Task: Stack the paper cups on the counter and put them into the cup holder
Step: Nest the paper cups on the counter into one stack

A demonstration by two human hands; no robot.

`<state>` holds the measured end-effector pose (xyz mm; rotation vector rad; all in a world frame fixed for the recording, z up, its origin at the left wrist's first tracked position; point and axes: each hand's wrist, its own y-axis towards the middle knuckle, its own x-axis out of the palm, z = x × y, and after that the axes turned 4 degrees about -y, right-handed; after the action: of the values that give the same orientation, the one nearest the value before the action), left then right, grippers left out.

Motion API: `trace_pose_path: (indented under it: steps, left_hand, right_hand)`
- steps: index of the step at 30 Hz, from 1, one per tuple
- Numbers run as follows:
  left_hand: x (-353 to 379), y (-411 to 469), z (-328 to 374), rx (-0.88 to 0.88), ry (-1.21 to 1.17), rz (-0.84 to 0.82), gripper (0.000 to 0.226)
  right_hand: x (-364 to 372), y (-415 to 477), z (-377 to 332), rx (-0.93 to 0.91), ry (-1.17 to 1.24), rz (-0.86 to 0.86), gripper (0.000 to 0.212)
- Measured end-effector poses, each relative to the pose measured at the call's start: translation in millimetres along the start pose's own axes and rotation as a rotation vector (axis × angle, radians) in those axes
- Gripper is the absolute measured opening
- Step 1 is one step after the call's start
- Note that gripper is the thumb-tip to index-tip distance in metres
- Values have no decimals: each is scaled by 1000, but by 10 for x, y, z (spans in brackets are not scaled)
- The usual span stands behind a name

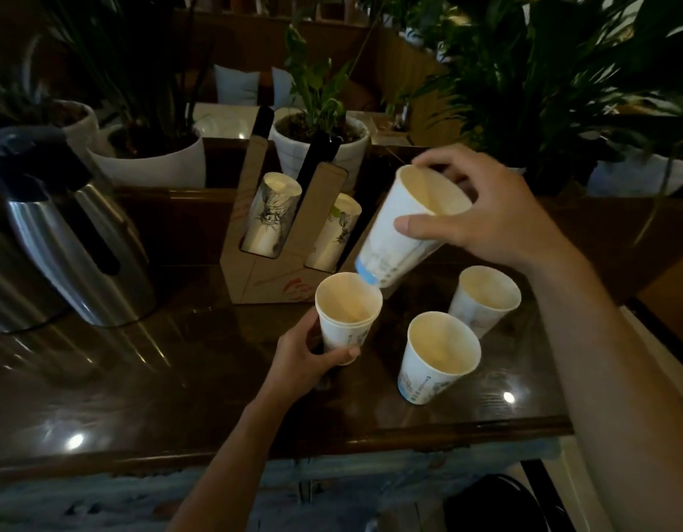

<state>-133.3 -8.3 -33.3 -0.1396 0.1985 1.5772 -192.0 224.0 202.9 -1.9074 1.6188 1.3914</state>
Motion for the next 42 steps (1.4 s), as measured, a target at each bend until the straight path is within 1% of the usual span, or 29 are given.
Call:
trace_pose_path:
  steps: [1,3,7,10,13,16,17,19,21,24,26,27,30,32,34,36,37,38,39,42]
  left_hand:
    - [24,21,-3,-5,-2,-1,86]
    - [57,51,0,-1,8,-1,81]
    - [75,59,3,7,15,3,79]
    - [66,46,5,5,30,-3,66]
    - [77,48,-7,26,25,9,64]
    - [79,49,-18,49,34,6,64]
    - [78,53,-24,47,23,6,67]
    - [82,70,-49,53,-11,-6,81]
    - [76,60,-53,68,-19,-17,90]
    - [79,33,-22,59,-29,-24,94]
    - [79,26,-3,55,-38,-20,95]
    - [78,25,5,54,-39,-22,95]
    - [78,14,21,44,-47,-38,92]
    - [81,3,29,36,-56,-44,92]
    - [79,-8,32,31,-69,-40,95]
    - [99,-8,54,25,-69,-41,98]
    - [111,-8,63,25,-66,-41,98]
    - [127,-4,71,25,-64,-41,98]
    - [142,0,80,25,-63,-42,97]
    - [163,0,97,31,-59,-37,95]
  right_hand:
    - [49,-2,-73,-38,19,-5,73]
    - [232,12,-162,-70,2,-73,75]
    - [715,10,-137,-68,-117,-217,83]
    - [1012,-58,-55,-46,-175,-287,87]
    - [1182,-129,-14,-32,-273,-364,102]
    - [1133,-135,-22,3,-273,-404,112]
    - [1067,-145,-17,18,-240,-419,110]
    - [878,-228,54,33,-178,-409,102]
    - [655,-390,196,36,-166,-417,103]
    - [375,-658,388,85,-179,-596,109]
    - [358,-777,462,87,-234,-665,112]
    - [394,-816,472,85,-264,-657,109]
    - [428,-874,451,57,-294,-572,92]
    - [219,-856,475,34,-275,-486,83]
    - [-102,-777,470,9,-178,-294,76]
    - [-354,-672,394,-67,-33,-79,69]
    - [-403,-599,327,-113,29,-18,69]
    - [-401,-519,253,-157,78,-3,69]
    - [-350,-435,177,-191,109,-24,70]
    - [-97,-190,-30,-230,156,-157,71]
